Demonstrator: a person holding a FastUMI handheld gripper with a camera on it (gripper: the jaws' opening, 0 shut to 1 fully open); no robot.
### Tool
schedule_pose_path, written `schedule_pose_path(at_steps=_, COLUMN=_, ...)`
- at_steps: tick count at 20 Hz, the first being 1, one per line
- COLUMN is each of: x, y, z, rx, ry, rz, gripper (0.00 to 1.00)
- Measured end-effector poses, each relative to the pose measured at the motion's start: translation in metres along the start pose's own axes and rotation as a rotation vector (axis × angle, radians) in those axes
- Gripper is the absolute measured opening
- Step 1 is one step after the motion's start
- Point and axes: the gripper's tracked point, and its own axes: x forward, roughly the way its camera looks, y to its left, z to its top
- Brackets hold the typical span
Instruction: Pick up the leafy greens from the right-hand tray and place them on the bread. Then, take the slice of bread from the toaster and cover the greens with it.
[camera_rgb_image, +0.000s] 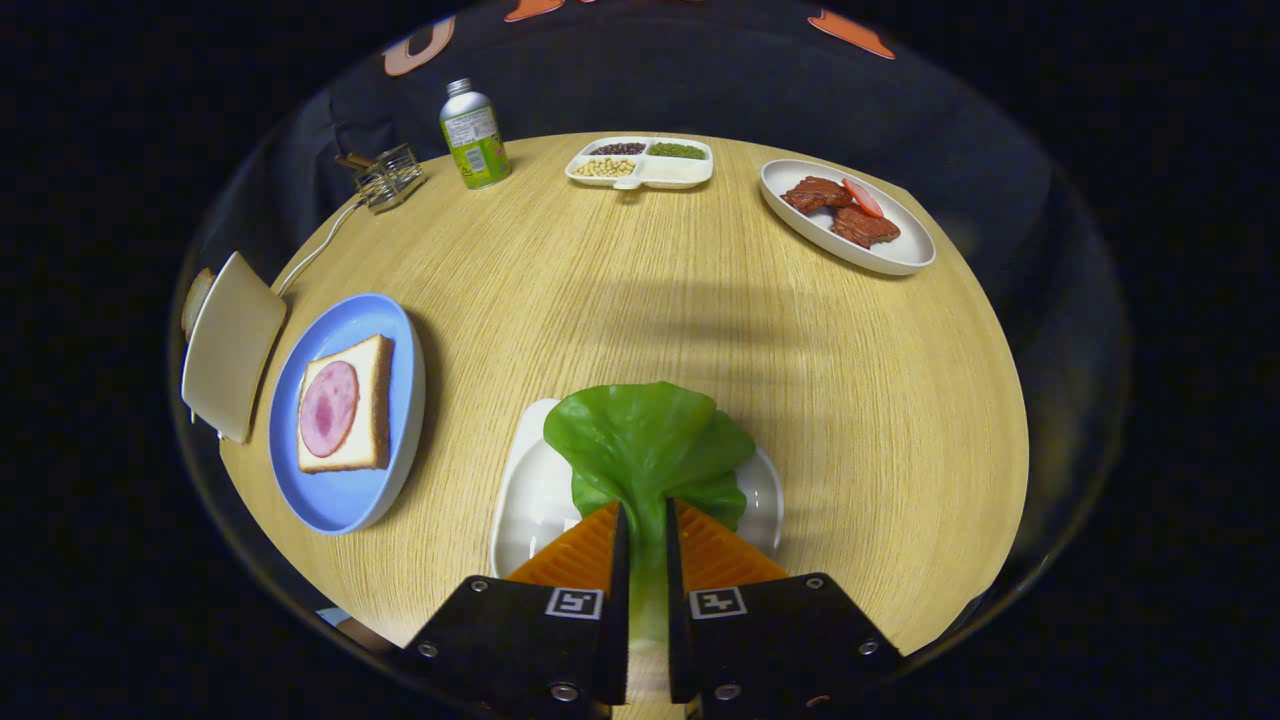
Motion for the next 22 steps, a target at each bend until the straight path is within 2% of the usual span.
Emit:
schedule_pose_path(at_steps=2, x=0.0, y=-0.001, z=0.0, rx=0.014, ry=-0.006, rz=0.004, gripper=0.08)
schedule_pose_path(at_steps=4, x=-0.006, y=0.007, z=0.0, rx=0.042, ry=-0.007, rz=0.039, gripper=0.04)
schedule_pose_path(at_steps=13, x=-0.048, y=0.05, z=0.028, rx=0.038, ry=-0.114, rz=0.142, gripper=0.04)
schedule_pose_path(at_steps=22, x=-0.078, y=0.128, z=0.059, rx=-0.061, ry=-0.178, rz=0.242, gripper=0.04)
